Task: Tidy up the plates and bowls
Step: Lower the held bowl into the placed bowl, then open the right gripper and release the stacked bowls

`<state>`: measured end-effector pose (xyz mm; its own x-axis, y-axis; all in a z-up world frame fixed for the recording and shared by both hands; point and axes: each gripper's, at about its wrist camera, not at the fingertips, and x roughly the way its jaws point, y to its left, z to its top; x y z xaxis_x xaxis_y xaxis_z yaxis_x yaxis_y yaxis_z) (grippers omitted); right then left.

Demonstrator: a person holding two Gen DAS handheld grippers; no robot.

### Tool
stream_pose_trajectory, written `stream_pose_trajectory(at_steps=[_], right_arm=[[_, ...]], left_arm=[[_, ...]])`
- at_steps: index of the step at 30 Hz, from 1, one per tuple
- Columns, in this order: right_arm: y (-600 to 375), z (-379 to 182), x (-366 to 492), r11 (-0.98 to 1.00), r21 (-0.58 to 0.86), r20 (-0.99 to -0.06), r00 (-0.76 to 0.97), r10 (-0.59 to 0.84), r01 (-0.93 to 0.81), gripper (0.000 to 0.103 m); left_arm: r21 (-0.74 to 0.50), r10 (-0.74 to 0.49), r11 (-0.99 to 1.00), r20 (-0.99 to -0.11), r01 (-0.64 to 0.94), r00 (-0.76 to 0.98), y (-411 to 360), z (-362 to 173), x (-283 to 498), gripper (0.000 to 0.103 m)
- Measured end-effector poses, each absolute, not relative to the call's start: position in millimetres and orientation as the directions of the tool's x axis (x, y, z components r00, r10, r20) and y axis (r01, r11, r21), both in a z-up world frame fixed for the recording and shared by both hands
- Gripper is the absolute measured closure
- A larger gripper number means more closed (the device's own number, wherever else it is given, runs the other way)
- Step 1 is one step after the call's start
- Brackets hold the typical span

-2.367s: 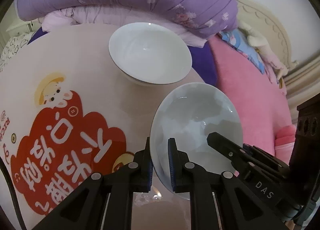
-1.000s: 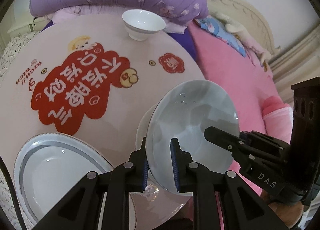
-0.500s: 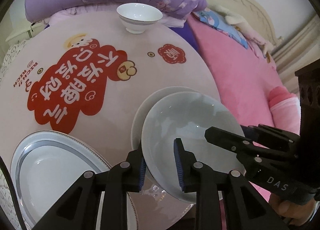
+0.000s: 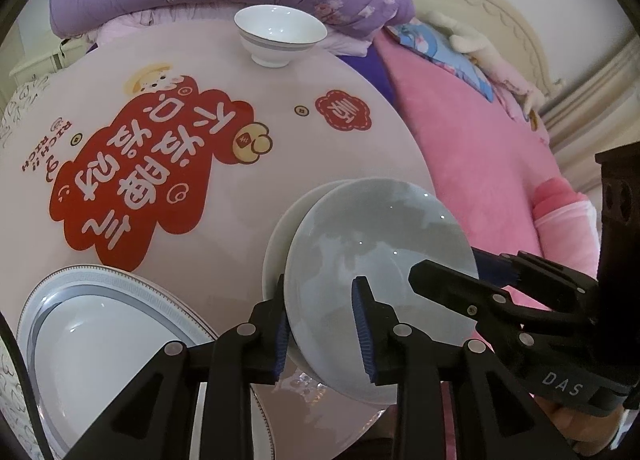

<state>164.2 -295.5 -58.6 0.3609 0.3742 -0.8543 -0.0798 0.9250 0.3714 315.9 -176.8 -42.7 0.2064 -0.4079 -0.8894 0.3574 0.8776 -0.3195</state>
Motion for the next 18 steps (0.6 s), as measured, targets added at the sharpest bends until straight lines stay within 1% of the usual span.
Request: stream_pose_trajectory(at_steps=[3, 5, 7, 8, 9, 10, 11, 12, 13, 14, 15, 16, 17, 18], right_arm=[[-295.9, -57.2, 163.1, 0.924, 0.373, -0.849, 0.372, 0.376, -0.082, 0.060], [-297.4, -54.1, 162.2, 0.925, 0.371, -0.842, 0.391, 0.372, -0.081, 0.057], [-299.4, -49.0, 161.9, 0.932, 0.352, -0.839, 0.415, 0.353, -0.081, 0.049], [-301.3, -47.7, 162.1, 0.932, 0.354, -0.836, 0.419, 0.353, -0.080, 0.048], [-303.9, -46.8, 162.8, 0.929, 0.361, -0.833, 0.423, 0.358, -0.075, 0.048], [-306.4, -45.9, 163.7, 0.928, 0.365, -0.830, 0.427, 0.359, -0.071, 0.044], [-308.3, -45.0, 164.4, 0.929, 0.363, -0.827, 0.434, 0.356, -0.069, 0.041], [-311.2, -44.2, 165.1, 0.930, 0.363, -0.824, 0.444, 0.351, -0.062, 0.035], [-313.8, -43.5, 165.4, 0.929, 0.366, -0.821, 0.451, 0.350, -0.054, 0.026], [-318.2, -43.0, 166.4, 0.926, 0.374, -0.816, 0.460, 0.351, -0.042, 0.020], [-322.9, -42.7, 167.9, 0.923, 0.384, -0.808, 0.472, 0.352, -0.031, 0.006], [-326.1, -42.3, 169.5, 0.920, 0.391, -0.803, 0.480, 0.353, -0.023, 0.000], [-329.8, -43.0, 172.1, 0.917, 0.399, -0.799, 0.486, 0.354, -0.013, 0.000], [-331.4, -43.5, 174.2, 0.915, 0.402, -0.798, 0.487, 0.354, -0.006, 0.000]], left_arm=[[-0.332, -0.418, 0.874, -0.887, 0.354, 0.198, -177.5, -42.0, 318.3, 0.072], [-0.338, -0.425, 0.872, -0.883, 0.354, 0.201, -179.0, -39.7, 319.4, 0.064], [-0.330, -0.421, 0.874, -0.881, 0.357, 0.216, -179.6, -35.9, 319.8, 0.062], [-0.330, -0.423, 0.872, -0.880, 0.361, 0.216, -179.8, -34.0, 320.6, 0.057], [-0.330, -0.424, 0.871, -0.880, 0.364, 0.215, -179.9, -33.2, 320.9, 0.055], [-0.329, -0.424, 0.871, -0.879, 0.366, 0.220, -179.3, -31.6, 322.0, 0.053], [-0.319, -0.417, 0.875, -0.879, 0.365, 0.231, -178.7, -29.9, 322.9, 0.047], [-0.302, -0.402, 0.883, -0.882, 0.360, 0.247, -176.9, -28.0, 323.3, 0.042], [-0.288, -0.390, 0.890, -0.882, 0.353, 0.263, -174.7, -26.0, 323.6, 0.032], [-0.289, -0.391, 0.894, -0.877, 0.342, 0.280, -170.2, -23.6, 326.5, 0.022], [-0.295, -0.396, 0.894, -0.873, 0.337, 0.285, -167.5, -22.2, 326.6, 0.017], [-0.304, -0.403, 0.894, -0.867, 0.328, 0.294, -163.6, -19.9, 327.8, 0.008], [-0.303, -0.401, 0.898, -0.861, 0.318, 0.312, -160.0, -17.0, 329.7, 0.005], [-0.299, -0.399, 0.901, -0.858, 0.315, 0.325, -157.9, -15.2, 330.6, 0.004]])
